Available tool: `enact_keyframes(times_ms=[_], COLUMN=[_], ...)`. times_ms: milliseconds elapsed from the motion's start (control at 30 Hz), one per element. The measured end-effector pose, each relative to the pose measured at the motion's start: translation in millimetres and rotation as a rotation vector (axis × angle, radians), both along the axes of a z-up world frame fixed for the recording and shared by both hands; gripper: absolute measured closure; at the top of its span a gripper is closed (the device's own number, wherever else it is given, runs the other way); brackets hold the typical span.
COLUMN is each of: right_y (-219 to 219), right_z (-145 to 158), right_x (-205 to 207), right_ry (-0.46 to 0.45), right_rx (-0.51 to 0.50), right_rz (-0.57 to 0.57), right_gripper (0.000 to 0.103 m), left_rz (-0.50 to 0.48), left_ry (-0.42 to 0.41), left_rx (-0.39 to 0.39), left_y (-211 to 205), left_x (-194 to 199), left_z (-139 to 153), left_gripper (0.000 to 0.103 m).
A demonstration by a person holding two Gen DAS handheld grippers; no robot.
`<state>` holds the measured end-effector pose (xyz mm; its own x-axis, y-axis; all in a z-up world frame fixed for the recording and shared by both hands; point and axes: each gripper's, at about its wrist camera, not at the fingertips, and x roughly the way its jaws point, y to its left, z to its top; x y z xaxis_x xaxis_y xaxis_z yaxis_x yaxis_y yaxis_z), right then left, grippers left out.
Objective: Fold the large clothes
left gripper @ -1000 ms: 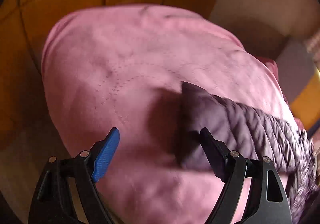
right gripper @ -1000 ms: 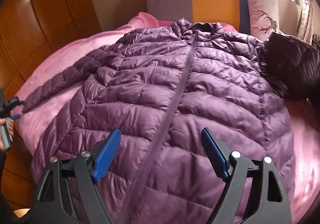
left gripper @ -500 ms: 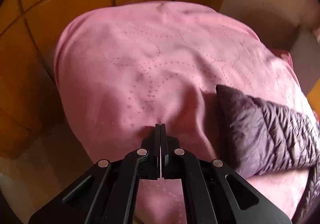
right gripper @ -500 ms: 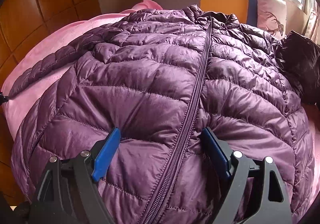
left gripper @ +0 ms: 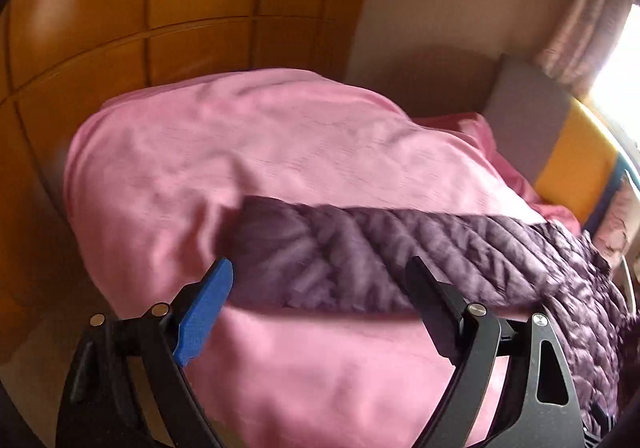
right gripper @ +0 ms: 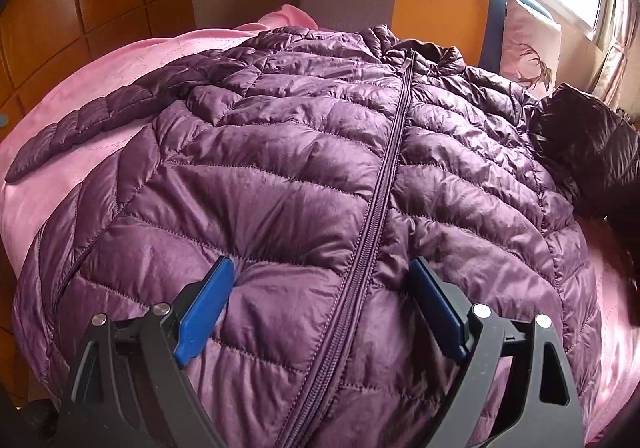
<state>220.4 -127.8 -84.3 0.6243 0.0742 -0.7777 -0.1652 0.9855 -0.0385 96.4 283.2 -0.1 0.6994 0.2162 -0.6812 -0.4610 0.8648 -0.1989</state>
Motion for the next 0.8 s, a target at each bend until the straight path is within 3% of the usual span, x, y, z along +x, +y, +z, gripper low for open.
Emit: enact_keyframes(times_ms=[167, 300, 400, 500, 600, 700, 800], right_y=[-1, -16, -60, -117, -178, -225, -271], right_z=[7, 21, 30, 37, 41, 46, 52], right_x=[-10, -23, -27, -29, -42, -58, -76], right_ry=[-0.030, -0.091, -0.105, -0.103, -0.105, -0.129, -0.166], right_rx=[-0.024, -0.078, -0.066, -0.056, -0.038, -0.051, -0.081], right_rz=[0.007, -0.058, -0.207, -0.379, -0.537, -0.652, -0.783], right_gripper=[0.012, 0.012, 0.011, 0.011, 0.011, 0.011, 0.011], left_rz=[-0.190, -0.363, -0.541, -0.687, -0.790, -0.822, -0.829], left_ry=[-0.033, -0.055, -0.053, -0.054, -0.029, -0.005, 0.032], left_rx=[-0.034, 0.053, 0.180, 0.239, 0.231, 0.257, 0.235], left_y=[-89, -175, -258, -320, -363, -387, -393], left_x=[7, 9, 6, 3, 5, 11, 21], left_z=[-2, -5, -15, -28, -42, -53, -63], left_gripper=[0.017, 0.017, 0.017, 0.016, 0.016, 0.016, 0.016])
